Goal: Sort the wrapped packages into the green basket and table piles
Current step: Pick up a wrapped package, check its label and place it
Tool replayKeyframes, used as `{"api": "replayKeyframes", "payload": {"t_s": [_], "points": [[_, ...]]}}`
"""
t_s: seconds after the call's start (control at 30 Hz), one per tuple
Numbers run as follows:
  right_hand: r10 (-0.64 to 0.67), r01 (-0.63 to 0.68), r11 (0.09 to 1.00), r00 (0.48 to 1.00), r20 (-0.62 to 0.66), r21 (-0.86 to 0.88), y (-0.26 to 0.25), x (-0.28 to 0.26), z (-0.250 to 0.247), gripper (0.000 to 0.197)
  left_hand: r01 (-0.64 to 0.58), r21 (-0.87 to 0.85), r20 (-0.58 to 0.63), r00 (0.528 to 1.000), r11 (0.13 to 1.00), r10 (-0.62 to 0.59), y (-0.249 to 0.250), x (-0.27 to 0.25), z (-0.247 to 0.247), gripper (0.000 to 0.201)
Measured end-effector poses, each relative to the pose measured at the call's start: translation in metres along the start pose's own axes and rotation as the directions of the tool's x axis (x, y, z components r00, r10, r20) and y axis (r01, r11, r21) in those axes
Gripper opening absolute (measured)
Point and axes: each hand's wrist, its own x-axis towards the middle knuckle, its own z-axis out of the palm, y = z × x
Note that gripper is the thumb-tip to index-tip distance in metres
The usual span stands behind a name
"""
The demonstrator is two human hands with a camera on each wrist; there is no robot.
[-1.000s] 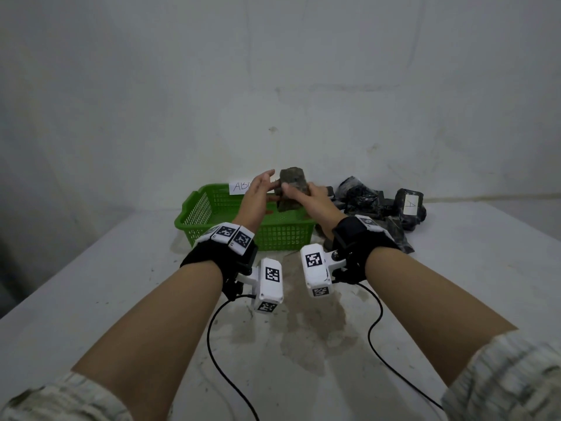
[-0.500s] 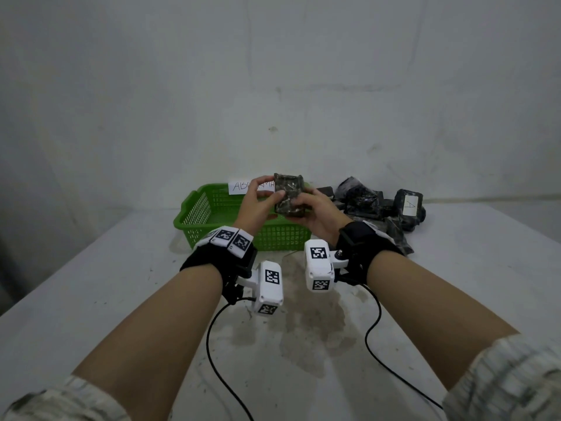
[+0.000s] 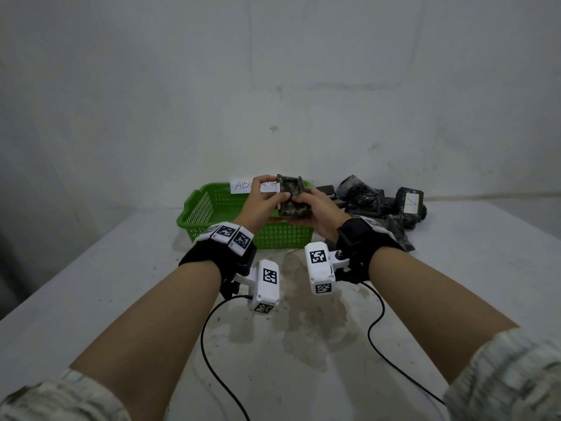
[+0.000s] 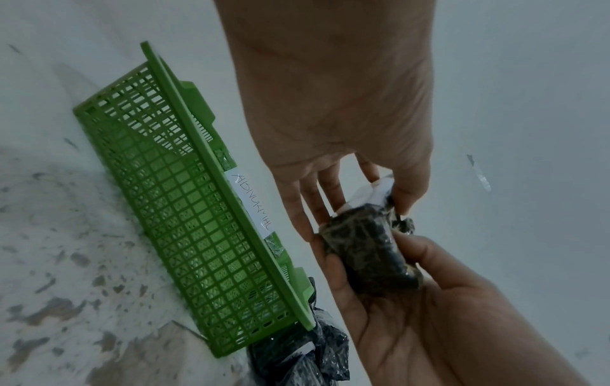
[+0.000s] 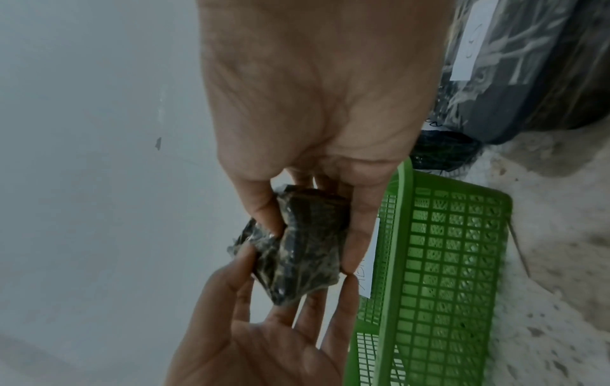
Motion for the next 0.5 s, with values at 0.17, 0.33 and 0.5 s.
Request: {"api": "replayKeyframes", "payload": {"t_s": [0.17, 0.33, 0.5], "points": [[0.002, -0.001, 0.995, 1.0, 0.01, -0.103, -0.003, -0.007, 0.007, 0.037, -0.039, 0.067, -0.034, 0.999, 0.997, 0.042, 0.003, -0.004, -0.004, 0.036], [0.0, 0.0, 0.988, 1.0, 0.0, -0.157, -0.009, -0.018, 0.015, 0.037, -0.069, 0.167, -0.012, 0.997, 0.984, 0.072, 0.009, -0.012, -0.01, 0.037], [-0.088, 0.077, 0.981, 0.995, -0.051, -0.18, -0.016, -0.027, 0.019, 0.01, -0.055, 0.101, 0.058, 0.997, 0.993, 0.049, 0.023, -0.027, -0.009, 0.037]]}}
